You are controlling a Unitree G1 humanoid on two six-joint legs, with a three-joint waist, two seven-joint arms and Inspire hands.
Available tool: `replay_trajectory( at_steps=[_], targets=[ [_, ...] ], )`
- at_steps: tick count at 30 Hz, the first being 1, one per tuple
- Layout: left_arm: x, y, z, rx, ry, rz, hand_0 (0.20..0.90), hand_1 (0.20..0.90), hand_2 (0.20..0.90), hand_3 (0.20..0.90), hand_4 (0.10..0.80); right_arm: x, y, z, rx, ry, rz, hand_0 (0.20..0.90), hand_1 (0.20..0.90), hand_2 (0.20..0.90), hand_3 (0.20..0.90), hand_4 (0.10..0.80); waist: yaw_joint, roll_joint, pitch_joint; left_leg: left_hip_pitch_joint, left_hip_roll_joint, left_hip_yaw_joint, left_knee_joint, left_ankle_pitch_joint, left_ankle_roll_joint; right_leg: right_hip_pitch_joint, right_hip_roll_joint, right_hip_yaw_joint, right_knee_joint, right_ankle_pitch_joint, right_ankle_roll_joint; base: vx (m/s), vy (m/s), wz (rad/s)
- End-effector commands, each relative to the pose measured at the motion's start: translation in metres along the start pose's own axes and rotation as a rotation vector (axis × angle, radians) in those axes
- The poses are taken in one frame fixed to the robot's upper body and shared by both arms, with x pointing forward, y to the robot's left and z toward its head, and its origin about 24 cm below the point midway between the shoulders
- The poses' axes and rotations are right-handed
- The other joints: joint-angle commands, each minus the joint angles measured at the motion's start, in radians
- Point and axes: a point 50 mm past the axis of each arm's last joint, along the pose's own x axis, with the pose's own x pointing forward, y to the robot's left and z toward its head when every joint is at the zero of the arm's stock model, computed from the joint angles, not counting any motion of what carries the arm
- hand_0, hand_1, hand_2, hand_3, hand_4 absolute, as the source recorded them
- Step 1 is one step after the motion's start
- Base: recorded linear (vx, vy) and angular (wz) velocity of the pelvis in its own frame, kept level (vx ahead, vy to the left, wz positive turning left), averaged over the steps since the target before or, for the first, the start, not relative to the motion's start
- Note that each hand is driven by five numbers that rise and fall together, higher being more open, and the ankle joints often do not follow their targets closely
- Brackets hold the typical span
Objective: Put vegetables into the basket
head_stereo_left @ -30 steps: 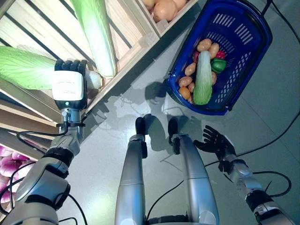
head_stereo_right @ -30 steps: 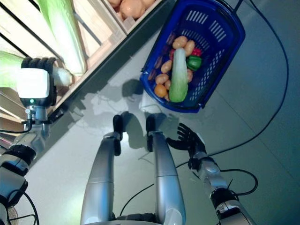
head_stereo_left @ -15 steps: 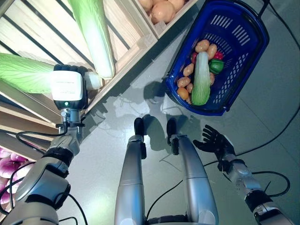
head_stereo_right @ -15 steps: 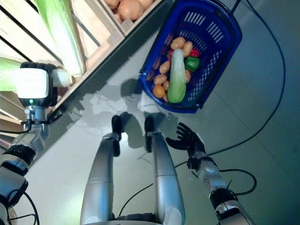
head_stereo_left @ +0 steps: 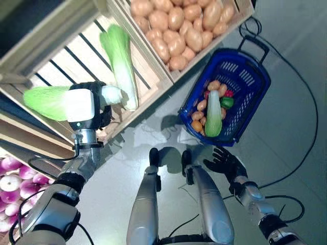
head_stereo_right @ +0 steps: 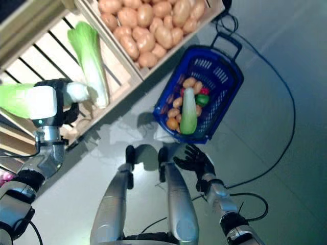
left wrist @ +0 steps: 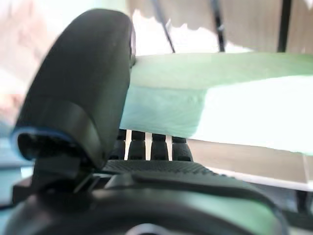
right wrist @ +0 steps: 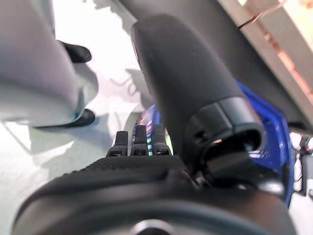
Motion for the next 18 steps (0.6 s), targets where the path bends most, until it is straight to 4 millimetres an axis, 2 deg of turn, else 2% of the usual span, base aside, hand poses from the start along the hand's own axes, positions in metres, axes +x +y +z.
replay_trajectory(
  at_steps=[1,7,10,15,18],
  targets=[
    [0.01,0.022,0.003,-0.143,0.035,0.217,0.3,0.3,0.3,0.3,0.4,-0.014,-0.021,0.0,0.001,-0.071,-0.066,0.9,0.9,0.9,0.9,0.8,0.036,0.048,-0.09,0.006,-0.042,0.006,-0.011,-0.01,0.012,0.125,-0.043,-0.004,-0.206,0.11,0.04,0.171,-0.033,-0.01],
    [-0.021,0.02,0.02,-0.443,0.09,0.167,0.3,0.3,0.3,0.3,0.4,-0.026,-0.026,-0.022,0.005,-0.021,-0.112,0.9,0.9,0.9,0.9,0.8,0.064,0.071,-0.171,0.168,-0.049,-0.033,-0.156,0.015,0.016,0.301,-0.063,-0.033,-0.347,0.137,0.055,0.122,-0.04,0.1],
    [-0.038,0.02,0.028,-0.604,0.119,0.104,0.3,0.3,0.3,0.3,0.4,-0.034,-0.024,-0.036,0.017,0.011,-0.135,0.9,0.9,0.9,0.9,0.8,0.077,0.073,-0.222,0.246,-0.045,-0.053,-0.24,0.035,0.018,0.386,-0.059,-0.045,-0.41,0.149,0.059,0.178,-0.057,0.18],
    [-0.045,0.029,0.042,-0.964,0.179,0.057,0.3,0.3,0.3,0.3,0.4,-0.041,-0.018,-0.042,0.001,0.008,-0.151,0.9,0.9,0.9,0.9,0.8,0.093,0.059,-0.285,0.343,-0.041,-0.065,-0.302,0.031,0.027,0.488,-0.058,-0.066,-0.476,0.156,0.07,0.119,-0.044,0.16],
    [-0.048,0.03,0.048,-1.219,0.231,0.042,0.3,0.3,0.3,0.3,0.4,-0.042,-0.019,-0.039,0.097,-0.029,-0.159,0.9,0.9,0.9,0.9,0.8,0.1,0.043,-0.314,0.386,-0.032,-0.07,-0.322,0.029,0.031,0.537,-0.059,-0.079,-0.514,0.174,0.076,0.096,-0.069,0.24]
  ],
)
